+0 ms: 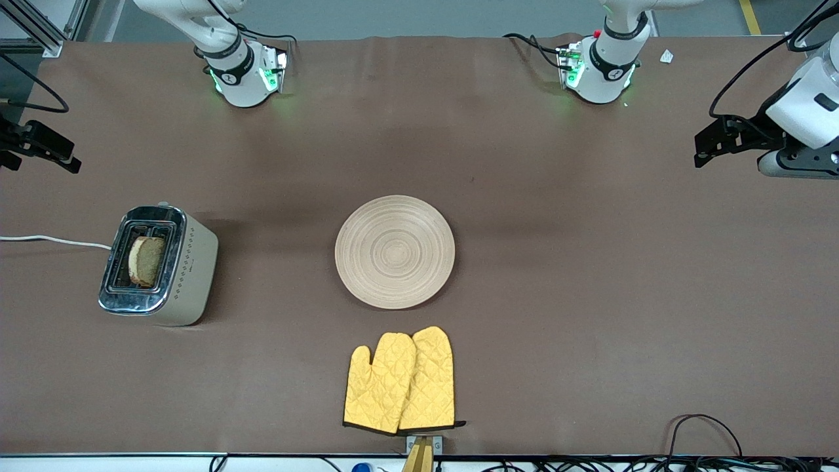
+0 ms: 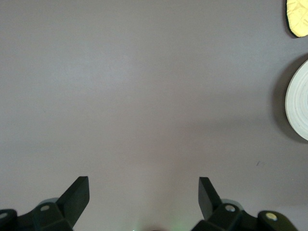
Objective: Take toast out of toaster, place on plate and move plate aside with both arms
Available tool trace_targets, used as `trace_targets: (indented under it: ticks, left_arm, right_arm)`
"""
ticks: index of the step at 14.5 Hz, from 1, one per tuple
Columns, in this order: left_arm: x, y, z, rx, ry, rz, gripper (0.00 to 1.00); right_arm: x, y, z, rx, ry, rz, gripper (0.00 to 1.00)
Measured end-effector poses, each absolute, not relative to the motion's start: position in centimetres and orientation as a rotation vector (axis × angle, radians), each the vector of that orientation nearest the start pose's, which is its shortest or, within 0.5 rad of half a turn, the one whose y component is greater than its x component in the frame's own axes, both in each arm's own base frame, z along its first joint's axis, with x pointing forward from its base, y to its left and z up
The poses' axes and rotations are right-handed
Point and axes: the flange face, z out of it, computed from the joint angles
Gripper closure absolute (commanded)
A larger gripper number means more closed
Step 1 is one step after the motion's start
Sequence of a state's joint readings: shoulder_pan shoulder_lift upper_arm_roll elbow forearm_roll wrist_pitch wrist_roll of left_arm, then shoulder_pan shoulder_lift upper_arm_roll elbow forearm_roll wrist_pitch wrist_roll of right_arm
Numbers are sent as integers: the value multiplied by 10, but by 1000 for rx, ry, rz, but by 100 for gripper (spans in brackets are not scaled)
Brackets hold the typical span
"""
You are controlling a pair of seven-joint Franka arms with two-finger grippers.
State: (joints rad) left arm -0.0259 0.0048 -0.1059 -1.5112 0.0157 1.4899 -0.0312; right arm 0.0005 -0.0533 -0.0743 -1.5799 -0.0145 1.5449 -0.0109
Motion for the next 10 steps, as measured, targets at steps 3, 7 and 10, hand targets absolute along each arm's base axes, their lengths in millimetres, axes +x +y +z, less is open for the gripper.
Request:
trace_targets:
  ticks: [3, 7, 10]
  left_arm:
    - [544, -70, 644, -3120, 155, 34, 0]
    - [543, -70, 644, -3120, 155, 38, 0]
    - [545, -69, 642, -3121, 151, 44, 0]
  right_arm:
    - [534, -46, 647, -3150, 112, -28, 0]
    - [533, -47, 647, -3150, 113, -28, 0]
    - [534, -50, 645, -3150, 123, -27, 0]
